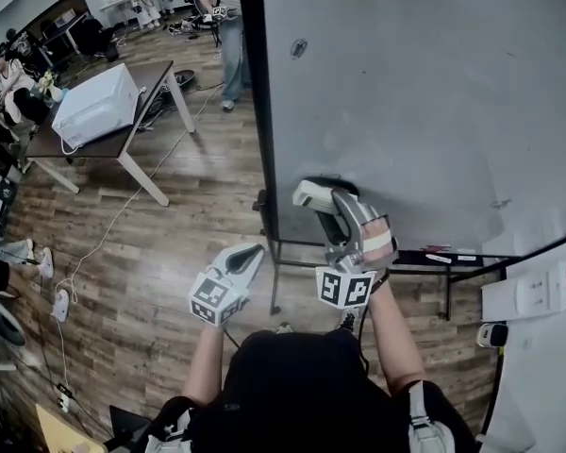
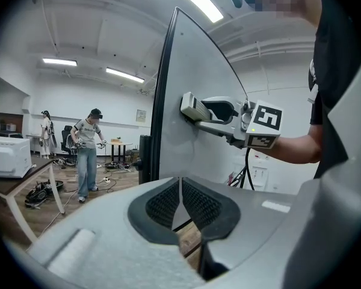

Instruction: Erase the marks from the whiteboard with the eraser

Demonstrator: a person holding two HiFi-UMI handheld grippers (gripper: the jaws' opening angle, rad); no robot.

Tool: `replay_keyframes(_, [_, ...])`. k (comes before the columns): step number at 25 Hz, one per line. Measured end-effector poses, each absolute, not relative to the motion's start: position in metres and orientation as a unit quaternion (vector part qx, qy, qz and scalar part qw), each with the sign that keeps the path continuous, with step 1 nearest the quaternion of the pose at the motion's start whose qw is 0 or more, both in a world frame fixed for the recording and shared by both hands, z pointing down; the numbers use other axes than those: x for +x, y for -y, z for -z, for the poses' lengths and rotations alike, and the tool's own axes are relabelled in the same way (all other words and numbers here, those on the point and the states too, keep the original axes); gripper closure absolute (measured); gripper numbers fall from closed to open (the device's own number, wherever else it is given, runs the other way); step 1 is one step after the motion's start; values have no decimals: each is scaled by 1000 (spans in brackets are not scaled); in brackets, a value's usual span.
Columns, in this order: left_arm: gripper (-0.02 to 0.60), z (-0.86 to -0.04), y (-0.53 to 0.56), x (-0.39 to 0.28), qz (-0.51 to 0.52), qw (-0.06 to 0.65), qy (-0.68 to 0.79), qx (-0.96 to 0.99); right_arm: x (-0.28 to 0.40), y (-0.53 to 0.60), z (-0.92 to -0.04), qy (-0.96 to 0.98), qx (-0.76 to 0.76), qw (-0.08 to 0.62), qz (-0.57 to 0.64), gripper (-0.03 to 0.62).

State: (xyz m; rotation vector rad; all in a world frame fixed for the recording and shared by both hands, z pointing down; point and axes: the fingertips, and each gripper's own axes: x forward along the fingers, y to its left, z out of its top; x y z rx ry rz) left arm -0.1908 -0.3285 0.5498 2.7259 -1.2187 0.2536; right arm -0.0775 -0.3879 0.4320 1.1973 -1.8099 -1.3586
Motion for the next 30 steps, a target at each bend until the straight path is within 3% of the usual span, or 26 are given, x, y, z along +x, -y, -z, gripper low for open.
replay_keyframes(10, [557, -551, 316, -207, -87, 79, 427, 897, -120, 387, -436, 674, 408, 289, 544, 338])
replay_keyframes(23, [557, -555, 332, -174, -83, 69, 390, 915, -6, 390, -403, 623, 497, 326, 508, 338])
replay_keyframes(30, [557, -554, 329, -173, -87, 78, 387, 915, -8, 392, -400, 620, 507, 328, 501, 338])
